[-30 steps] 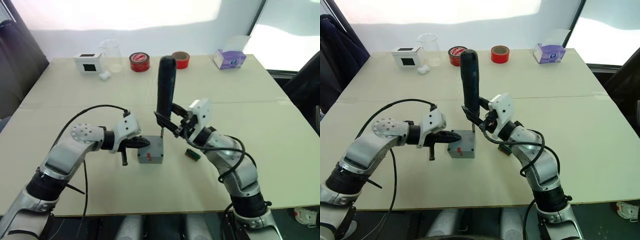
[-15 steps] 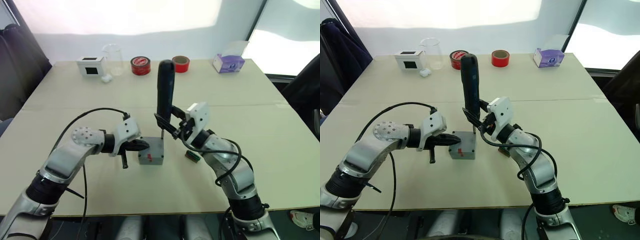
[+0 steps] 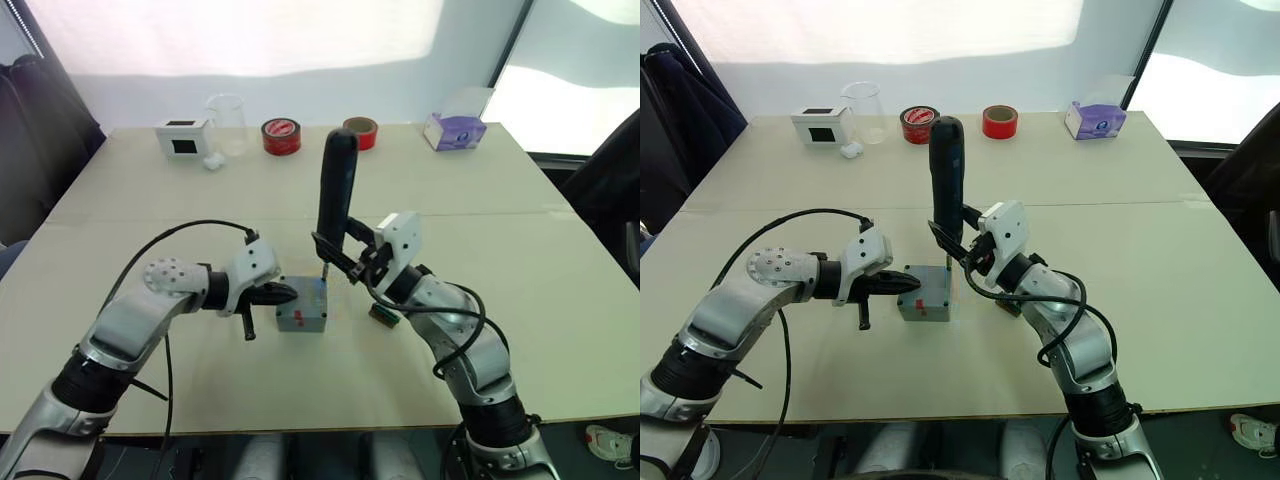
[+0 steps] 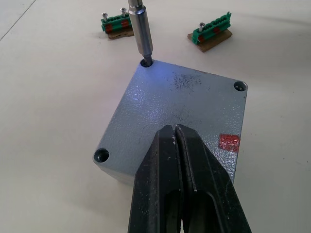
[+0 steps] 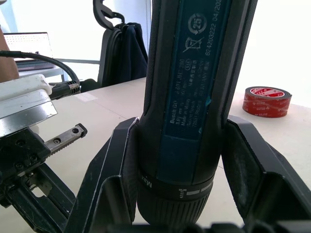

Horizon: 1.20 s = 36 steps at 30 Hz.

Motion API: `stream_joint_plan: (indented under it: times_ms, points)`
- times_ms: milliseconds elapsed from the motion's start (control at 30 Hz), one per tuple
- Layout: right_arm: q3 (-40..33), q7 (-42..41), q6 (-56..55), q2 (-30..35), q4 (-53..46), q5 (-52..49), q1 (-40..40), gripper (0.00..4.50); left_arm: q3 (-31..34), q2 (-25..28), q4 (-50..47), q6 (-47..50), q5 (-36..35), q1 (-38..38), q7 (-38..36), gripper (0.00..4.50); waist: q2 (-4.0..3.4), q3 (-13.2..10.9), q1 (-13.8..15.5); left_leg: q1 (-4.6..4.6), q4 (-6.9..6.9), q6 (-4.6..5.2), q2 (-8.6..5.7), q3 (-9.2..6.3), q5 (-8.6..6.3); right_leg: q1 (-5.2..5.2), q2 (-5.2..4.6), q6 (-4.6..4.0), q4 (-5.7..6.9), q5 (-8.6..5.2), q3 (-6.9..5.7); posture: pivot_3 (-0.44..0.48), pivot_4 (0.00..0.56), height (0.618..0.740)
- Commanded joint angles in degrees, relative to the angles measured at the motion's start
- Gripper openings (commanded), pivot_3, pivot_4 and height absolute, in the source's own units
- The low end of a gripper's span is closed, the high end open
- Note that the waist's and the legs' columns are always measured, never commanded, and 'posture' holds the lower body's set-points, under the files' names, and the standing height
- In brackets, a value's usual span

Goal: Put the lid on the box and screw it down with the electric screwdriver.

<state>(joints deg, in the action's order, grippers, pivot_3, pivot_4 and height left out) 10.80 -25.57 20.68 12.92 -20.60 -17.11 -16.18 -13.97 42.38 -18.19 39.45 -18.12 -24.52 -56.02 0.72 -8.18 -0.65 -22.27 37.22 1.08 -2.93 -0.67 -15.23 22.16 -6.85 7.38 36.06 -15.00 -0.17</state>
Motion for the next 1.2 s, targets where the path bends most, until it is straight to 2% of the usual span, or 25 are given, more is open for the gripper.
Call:
stream_joint_plan:
  times_ms: [33, 267, 467, 633, 767, 833, 900, 1000, 1067, 1133, 1200]
  points:
    - [1.1, -0.5, 2.9, 2.2, 4.6, 2.3, 3.2, 1.87, -0.9, -0.1, 0.2, 0.7, 0.6, 1.0, 0.3, 0.0, 0.0, 0.0, 0.0, 0.0, 0.0, 0.0, 0.0, 0.0, 0.0, 0.0, 0.0, 0.0, 0.0, 0.0, 0.0, 0.0, 0.15, 0.74]
    - [0.6, -0.9, 2.7, 3.2, 3.4, 1.9, 3.0, 1.87, -1.2, -0.7, 0.0, 0.6, 0.7, 1.4, 0.6, 0.0, 0.01, 0.0, 0.2, 0.0, -0.02, 0.0, 0.0, -0.01, 0.0, -0.01, -0.05, -0.17, -0.04, -0.09, 0.0, 0.0, 0.15, 0.74]
    - [-6.6, -0.9, 9.2, 5.5, -4.0, -4.7, -4.6, 1.87, -1.4, -1.9, 0.1, -0.6, 0.5, 2.3, 1.1, 0.0, -0.06, -0.1, 0.6, -0.07, -0.03, -0.01, -0.01, -0.02, 0.0, 0.04, -0.11, -0.18, -0.06, -0.09, -0.01, 0.0, 0.15, 0.74]
    - [-16.3, 0.2, 20.5, 8.9, -7.4, -17.6, -16.0, 1.87, -0.3, -3.0, -0.3, -1.0, -0.5, 3.1, 1.1, 0.0, -0.29, -0.4, 1.4, -0.36, -0.02, -0.01, -0.03, -0.02, 0.0, 0.28, -0.28, -0.23, -0.12, -0.09, -0.01, 0.0, 0.15, 0.74]
    - [-28.5, 10.3, 35.2, 8.4, -2.6, -35.0, -26.8, 1.87, 5.7, -6.3, -2.2, 0.4, -6.5, 4.3, 2.3, 0.0, -0.37, -0.5, 1.2, -1.05, 0.01, -0.06, -0.06, -0.04, 0.03, 0.76, -0.36, -0.05, -0.03, 0.03, -0.03, 0.0, 0.15, 0.74]
    - [-33.5, 10.9, 54.8, 15.6, 8.0, -42.5, -33.9, 1.87, 13.4, -10.8, -3.8, -2.3, -9.7, 4.0, 7.6, 0.0, -0.4, -0.7, 1.3, -1.28, 0.0, -0.12, -0.06, -0.06, 0.07, 1.03, -0.36, -0.02, 0.01, 0.05, -0.04, 0.0, 0.15, 0.74]
    - [-36.6, 10.7, 65.4, 20.9, 15.9, -45.5, -37.9, 1.87, 16.1, -12.3, -5.2, -4.7, -8.6, 4.3, 10.9, 0.0, 0.0, -0.9, 1.4, -1.33, -0.01, -0.14, -0.06, -0.06, 0.09, 1.06, -0.44, -0.04, 0.0, 0.05, -0.1, 0.0, 0.15, 0.74]
    - [-30.1, 8.8, 70.9, 31.4, 19.1, -39.3, -36.0, 1.87, 16.7, -8.5, -6.9, 0.7, -15.6, 4.8, 4.4, 0.0, -0.09, -1.0, 1.3, -1.46, -0.06, -0.13, -0.06, -0.14, 0.09, 1.06, -0.49, -0.24, -0.18, -0.03, -0.2, 0.0, 0.15, 0.74]
    - [-25.3, 6.1, 71.7, 37.5, 20.9, -40.6, -33.5, 1.87, 17.0, -6.8, -7.0, 3.4, -18.6, 4.5, 2.8, 0.0, -0.36, -1.2, 1.3, -1.69, -0.05, -0.06, -0.14, -0.05, 0.05, 1.23, -0.57, -0.24, -0.23, -0.03, -0.19, 0.0, 0.15, 0.74]
    - [-21.0, 2.1, 71.8, 43.5, 22.3, -41.3, -30.2, 1.87, 15.6, -4.1, -7.8, 3.2, -17.7, 4.2, 1.7, 0.0, -0.43, -1.2, 1.1, -1.98, 0.06, 0.05, -0.21, 0.01, 0.01, 1.42, -0.6, -0.12, -0.27, 0.03, -0.2, 0.0, 0.15, 0.74]
    - [-17.3, -0.6, 71.8, 47.8, 24.4, -38.1, -27.0, 1.87, 11.4, 0.1, -9.1, -0.2, -12.6, 4.9, -0.6, 0.0, -0.45, -1.3, 0.8, -2.17, 0.17, 0.09, -0.22, 0.09, 0.0, 1.56, -0.49, -0.03, -0.27, 0.08, -0.24, 0.0, 0.15, 0.74]
